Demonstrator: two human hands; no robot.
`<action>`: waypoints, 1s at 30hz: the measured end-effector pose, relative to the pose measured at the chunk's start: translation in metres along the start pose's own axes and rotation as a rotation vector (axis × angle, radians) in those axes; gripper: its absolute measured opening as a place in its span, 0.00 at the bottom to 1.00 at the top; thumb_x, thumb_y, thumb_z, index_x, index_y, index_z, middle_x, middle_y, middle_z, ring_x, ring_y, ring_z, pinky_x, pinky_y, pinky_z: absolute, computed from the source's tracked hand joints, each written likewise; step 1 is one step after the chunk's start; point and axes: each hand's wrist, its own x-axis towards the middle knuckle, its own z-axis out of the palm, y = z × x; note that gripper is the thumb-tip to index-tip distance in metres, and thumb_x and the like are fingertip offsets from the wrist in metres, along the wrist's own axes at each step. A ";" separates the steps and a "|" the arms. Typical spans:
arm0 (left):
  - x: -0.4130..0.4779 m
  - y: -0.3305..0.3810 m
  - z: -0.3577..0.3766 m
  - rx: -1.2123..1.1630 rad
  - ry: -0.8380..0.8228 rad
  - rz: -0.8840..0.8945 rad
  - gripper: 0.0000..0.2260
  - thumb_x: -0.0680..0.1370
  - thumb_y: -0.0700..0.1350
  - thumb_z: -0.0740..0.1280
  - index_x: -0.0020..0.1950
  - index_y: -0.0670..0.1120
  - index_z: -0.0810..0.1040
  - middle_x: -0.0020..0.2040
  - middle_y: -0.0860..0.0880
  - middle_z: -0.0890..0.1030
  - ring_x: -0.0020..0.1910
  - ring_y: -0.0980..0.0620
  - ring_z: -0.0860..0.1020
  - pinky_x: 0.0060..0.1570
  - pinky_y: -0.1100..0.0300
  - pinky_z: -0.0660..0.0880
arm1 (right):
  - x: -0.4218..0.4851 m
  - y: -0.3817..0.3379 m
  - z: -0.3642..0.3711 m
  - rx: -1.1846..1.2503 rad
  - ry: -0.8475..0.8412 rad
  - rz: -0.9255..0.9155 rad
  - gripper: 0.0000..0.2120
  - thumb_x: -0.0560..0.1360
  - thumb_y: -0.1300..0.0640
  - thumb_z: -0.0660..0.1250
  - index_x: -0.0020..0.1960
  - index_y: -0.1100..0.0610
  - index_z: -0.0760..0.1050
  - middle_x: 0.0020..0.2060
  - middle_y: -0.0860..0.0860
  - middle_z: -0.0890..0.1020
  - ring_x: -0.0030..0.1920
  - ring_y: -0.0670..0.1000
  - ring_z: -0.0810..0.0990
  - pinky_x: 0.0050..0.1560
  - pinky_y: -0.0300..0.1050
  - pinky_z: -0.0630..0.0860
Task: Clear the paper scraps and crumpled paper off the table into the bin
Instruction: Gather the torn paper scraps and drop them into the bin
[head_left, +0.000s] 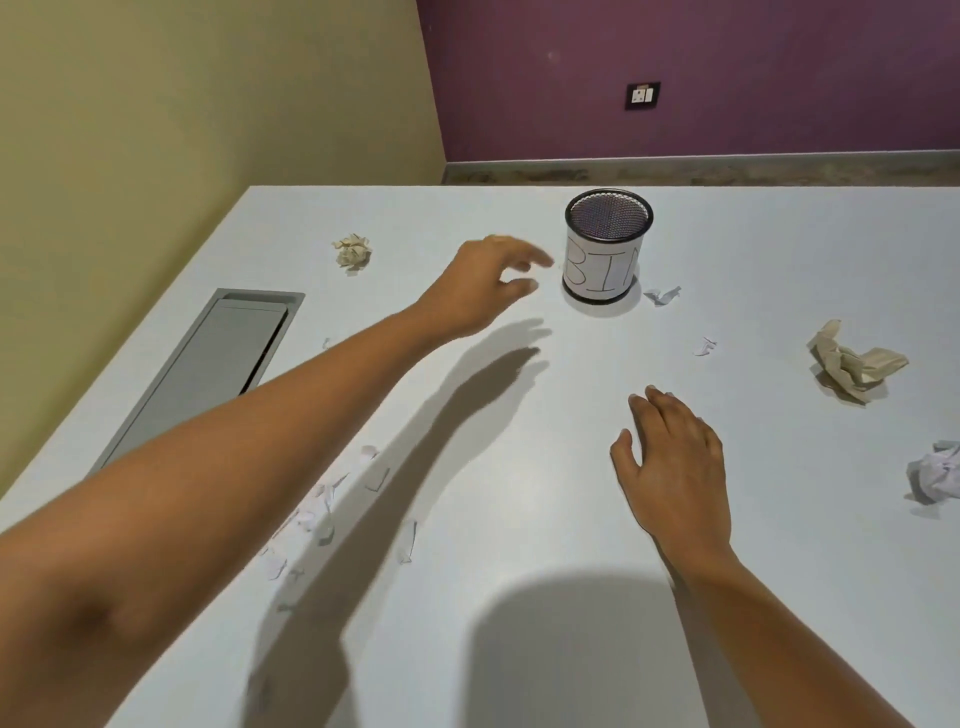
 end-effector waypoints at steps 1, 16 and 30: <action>-0.018 -0.012 -0.003 0.006 -0.015 -0.051 0.12 0.77 0.38 0.64 0.60 0.43 0.77 0.60 0.43 0.78 0.59 0.48 0.77 0.61 0.56 0.73 | 0.000 0.000 0.000 0.005 0.001 0.000 0.18 0.76 0.55 0.59 0.65 0.58 0.70 0.67 0.55 0.72 0.69 0.54 0.68 0.70 0.53 0.62; -0.185 -0.081 0.030 0.377 -0.008 -0.566 0.23 0.76 0.58 0.61 0.70 0.53 0.66 0.72 0.47 0.66 0.71 0.48 0.66 0.62 0.52 0.70 | -0.001 -0.001 -0.002 0.024 0.017 -0.006 0.18 0.76 0.56 0.60 0.64 0.59 0.71 0.67 0.56 0.73 0.69 0.56 0.69 0.69 0.55 0.63; -0.194 -0.077 0.052 0.364 0.184 -0.523 0.10 0.78 0.40 0.62 0.54 0.46 0.82 0.54 0.46 0.82 0.55 0.44 0.78 0.49 0.57 0.72 | -0.001 -0.001 -0.001 0.035 0.020 0.000 0.18 0.76 0.56 0.61 0.65 0.59 0.71 0.67 0.56 0.72 0.69 0.56 0.68 0.69 0.55 0.62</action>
